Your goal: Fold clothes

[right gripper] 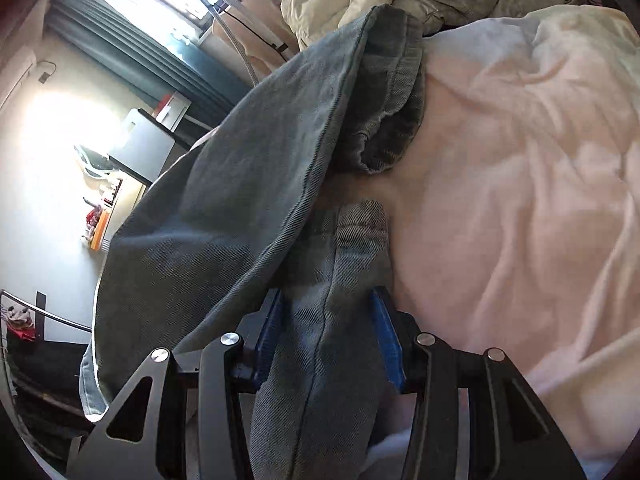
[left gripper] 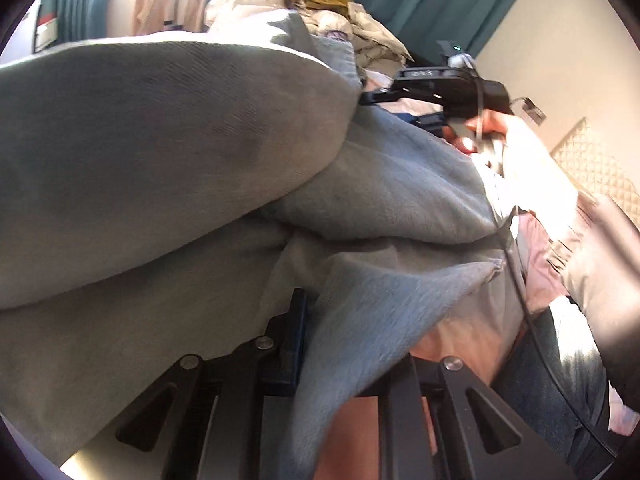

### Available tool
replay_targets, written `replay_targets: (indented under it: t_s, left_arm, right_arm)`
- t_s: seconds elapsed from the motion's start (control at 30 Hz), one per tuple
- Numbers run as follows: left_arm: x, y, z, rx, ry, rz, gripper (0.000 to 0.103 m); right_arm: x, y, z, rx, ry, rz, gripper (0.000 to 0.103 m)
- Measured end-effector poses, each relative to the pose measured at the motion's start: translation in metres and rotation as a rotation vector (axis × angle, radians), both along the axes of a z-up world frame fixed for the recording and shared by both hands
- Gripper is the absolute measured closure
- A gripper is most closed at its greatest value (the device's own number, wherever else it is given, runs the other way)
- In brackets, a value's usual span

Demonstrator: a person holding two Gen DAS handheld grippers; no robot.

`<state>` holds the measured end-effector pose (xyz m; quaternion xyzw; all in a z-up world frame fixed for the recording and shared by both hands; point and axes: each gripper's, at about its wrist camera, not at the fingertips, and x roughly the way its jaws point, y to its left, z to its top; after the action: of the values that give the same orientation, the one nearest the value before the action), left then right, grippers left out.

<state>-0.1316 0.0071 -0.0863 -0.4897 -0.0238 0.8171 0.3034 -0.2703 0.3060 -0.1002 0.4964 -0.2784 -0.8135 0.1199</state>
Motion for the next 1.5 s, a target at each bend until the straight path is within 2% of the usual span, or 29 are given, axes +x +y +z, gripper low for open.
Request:
replay_targets:
  t_s: [0.13,0.3,0.33,0.37,0.43,0.53,0.73,0.87,0.97,1.07,1.17,1.27,1.43,1.5]
  left_arm:
    - [-0.005,0.006,0.001,0.004,-0.008,-0.022,0.09]
    - [-0.005,0.016,0.0,0.011,-0.011,-0.028,0.09]
    - [-0.006,0.016,0.0,0.012,-0.011,-0.027,0.09]
    - [-0.007,0.016,0.0,0.013,-0.012,-0.025,0.09]
    - [-0.008,0.019,0.001,0.004,-0.003,-0.027,0.09]
    - [-0.006,0.023,0.003,-0.014,0.027,-0.028,0.09]
    - [0.005,0.031,0.012,-0.028,0.063,-0.019,0.09]
    - [0.018,0.037,0.023,-0.041,0.109,-0.026,0.09]
    - [0.024,0.041,0.03,-0.027,0.114,-0.026,0.09]
    - [0.032,0.042,0.038,-0.009,0.136,-0.024,0.09]
    - [0.039,0.04,0.048,0.006,0.173,-0.001,0.088]
    - [0.044,0.034,0.057,0.047,0.166,0.029,0.082]
    - [0.054,0.016,0.067,0.088,0.144,0.099,0.077]
    - [0.062,-0.002,0.075,0.093,0.135,0.143,0.076]
  right_arm:
    - [-0.006,-0.003,-0.007,0.002,0.0,0.016,0.059]
    - [-0.007,-0.021,-0.003,0.129,-0.004,0.088,0.06]
    - [-0.005,-0.022,-0.003,0.131,-0.009,0.09,0.072]
    - [-0.003,-0.022,-0.004,0.131,-0.015,0.09,0.091]
    - [0.001,-0.019,-0.003,0.111,-0.016,0.08,0.095]
    - [0.012,-0.01,0.012,0.079,0.028,0.036,0.099]
    - [0.069,0.026,0.073,0.014,0.219,-0.114,0.099]
    - [0.122,0.053,0.112,0.056,0.341,-0.227,0.1]
    - [0.176,0.077,0.139,0.053,0.472,-0.376,0.1]
    - [0.22,0.121,0.154,0.012,0.556,-0.569,0.1]
    - [0.261,0.157,0.147,-0.012,0.535,-0.742,0.1]
    - [0.296,0.188,0.129,-0.037,0.422,-0.876,0.1]
    - [0.318,0.22,0.07,-0.132,0.154,-0.971,0.1]
    - [0.317,0.226,0.054,-0.151,0.097,-0.978,0.1]
